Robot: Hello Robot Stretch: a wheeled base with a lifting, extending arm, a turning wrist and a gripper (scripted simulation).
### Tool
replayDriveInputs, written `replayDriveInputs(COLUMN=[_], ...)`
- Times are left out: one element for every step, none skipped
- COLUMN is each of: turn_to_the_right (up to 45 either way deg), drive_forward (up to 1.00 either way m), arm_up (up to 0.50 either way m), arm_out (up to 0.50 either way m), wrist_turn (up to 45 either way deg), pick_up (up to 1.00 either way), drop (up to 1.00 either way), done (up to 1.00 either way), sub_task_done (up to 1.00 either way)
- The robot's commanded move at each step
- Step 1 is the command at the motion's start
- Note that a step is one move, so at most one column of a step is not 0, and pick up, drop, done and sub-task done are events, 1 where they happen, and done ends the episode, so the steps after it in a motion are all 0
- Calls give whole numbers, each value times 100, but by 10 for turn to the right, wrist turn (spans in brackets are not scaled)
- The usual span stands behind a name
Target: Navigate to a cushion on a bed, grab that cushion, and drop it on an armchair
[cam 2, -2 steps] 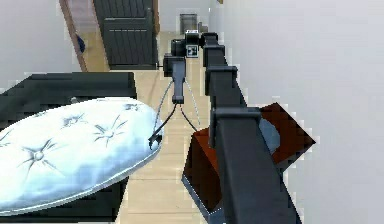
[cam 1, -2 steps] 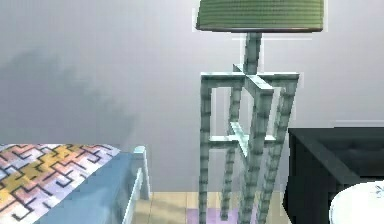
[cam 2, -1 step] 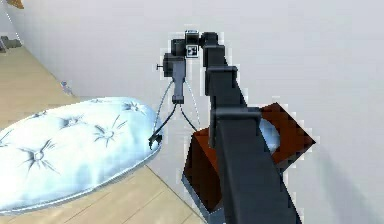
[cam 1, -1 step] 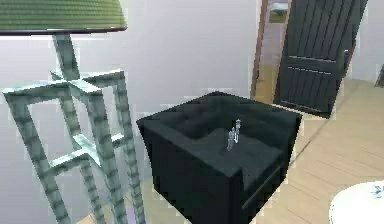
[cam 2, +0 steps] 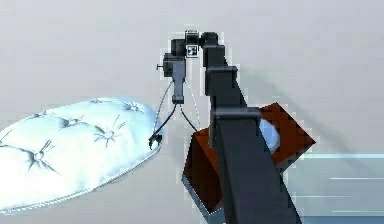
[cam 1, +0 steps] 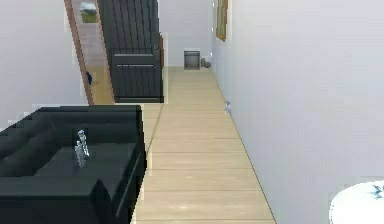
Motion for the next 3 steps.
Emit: replayDriveInputs(turn_to_the_right=[0, 0, 0], drive_forward=[10, 100, 10], arm_up=[0, 0, 0], arm_out=[0, 0, 0], wrist_turn=[0, 0, 0], pick_up=[0, 0, 0], drop=[0, 0, 0], done=[0, 0, 0], sub_task_done=[0, 0, 0])
